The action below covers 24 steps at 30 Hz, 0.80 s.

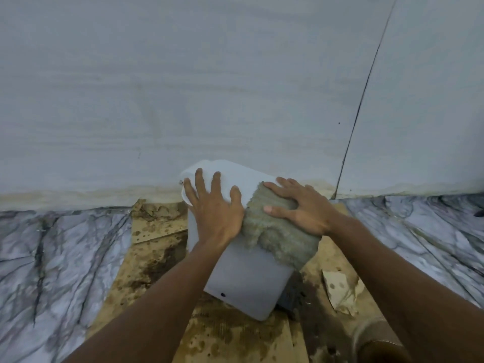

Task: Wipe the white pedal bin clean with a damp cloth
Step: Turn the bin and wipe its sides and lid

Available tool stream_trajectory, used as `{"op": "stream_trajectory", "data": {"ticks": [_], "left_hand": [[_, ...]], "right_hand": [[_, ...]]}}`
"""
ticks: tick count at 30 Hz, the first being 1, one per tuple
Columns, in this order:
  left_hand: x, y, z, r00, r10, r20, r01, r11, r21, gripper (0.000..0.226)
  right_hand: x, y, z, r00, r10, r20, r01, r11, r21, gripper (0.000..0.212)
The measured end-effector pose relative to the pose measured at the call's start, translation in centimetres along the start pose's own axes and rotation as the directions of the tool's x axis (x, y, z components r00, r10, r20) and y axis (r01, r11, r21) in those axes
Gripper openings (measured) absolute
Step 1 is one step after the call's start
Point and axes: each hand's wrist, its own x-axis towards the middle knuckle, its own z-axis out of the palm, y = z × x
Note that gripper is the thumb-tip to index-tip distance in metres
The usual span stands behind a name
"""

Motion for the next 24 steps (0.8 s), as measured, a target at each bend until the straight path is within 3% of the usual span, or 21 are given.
{"op": "stream_trajectory", "data": {"ticks": [6,11,17,24], "left_hand": [[1.3,-0.2,0.3,0.997,0.074,0.028,-0.074,0.997,0.000,0.060],[-0.7,-1.5,-1.1,0.991,0.123,-0.057,-0.128,0.988,-0.085,0.063],[-4.3,-1.4,-3.0,0.972,0.211,-0.107,-0.224,0.965,-0.133,0.062],[-3.7,0.9,-3.4,0.939,0.290,0.184,-0.270,0.954,-0.130,0.061]], "right_hand": [[-0.5,-0.7,1.5,0.990,0.115,-0.079,-0.110,0.992,0.062,0.085],[-3.3,-2.8,3.2,0.985,0.075,-0.156,-0.082,0.996,-0.040,0.093],[-8.4,-3.9,4.8,0.953,0.064,-0.298,-0.081,0.996,-0.047,0.092],[-10.9,-3.7,5.3,0.917,0.219,-0.333,-0.230,0.973,0.006,0.095]]}}
